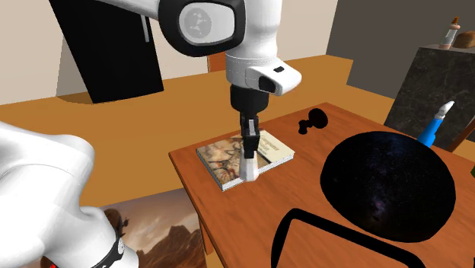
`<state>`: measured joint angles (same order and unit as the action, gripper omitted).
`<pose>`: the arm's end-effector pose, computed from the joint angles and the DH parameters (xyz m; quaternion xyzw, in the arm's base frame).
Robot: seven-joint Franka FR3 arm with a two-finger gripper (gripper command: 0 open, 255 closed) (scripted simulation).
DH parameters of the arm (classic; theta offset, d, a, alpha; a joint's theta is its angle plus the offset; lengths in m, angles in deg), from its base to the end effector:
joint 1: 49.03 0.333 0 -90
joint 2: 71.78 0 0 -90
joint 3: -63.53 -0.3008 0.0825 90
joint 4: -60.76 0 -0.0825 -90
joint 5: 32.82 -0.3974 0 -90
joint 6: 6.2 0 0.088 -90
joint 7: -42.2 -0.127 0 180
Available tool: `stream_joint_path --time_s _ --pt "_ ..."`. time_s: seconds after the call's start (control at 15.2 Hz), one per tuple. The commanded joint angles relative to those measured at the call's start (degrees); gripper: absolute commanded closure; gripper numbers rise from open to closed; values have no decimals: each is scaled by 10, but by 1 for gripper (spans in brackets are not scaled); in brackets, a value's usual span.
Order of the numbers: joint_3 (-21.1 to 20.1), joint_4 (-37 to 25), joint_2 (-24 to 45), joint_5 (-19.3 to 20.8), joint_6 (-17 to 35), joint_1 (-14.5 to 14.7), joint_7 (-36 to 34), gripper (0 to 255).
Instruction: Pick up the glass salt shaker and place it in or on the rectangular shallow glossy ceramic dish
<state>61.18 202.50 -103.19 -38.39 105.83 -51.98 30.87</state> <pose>0.4070 0.0040 0.4477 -0.9916 0.1241 -0.0116 0.0358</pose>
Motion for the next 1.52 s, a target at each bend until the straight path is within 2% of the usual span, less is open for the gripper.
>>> stream_joint_path --time_s 0.0,0.59,1.25,1.45 --pt "16 -27 26 9 -3 -10 20 255" --pt "89 -174 163 29 -20 -46 118 255" --pt "148 -404 345 5 -77 -86 223 255" --pt "147 -383 346 4 -54 -86 225 255"
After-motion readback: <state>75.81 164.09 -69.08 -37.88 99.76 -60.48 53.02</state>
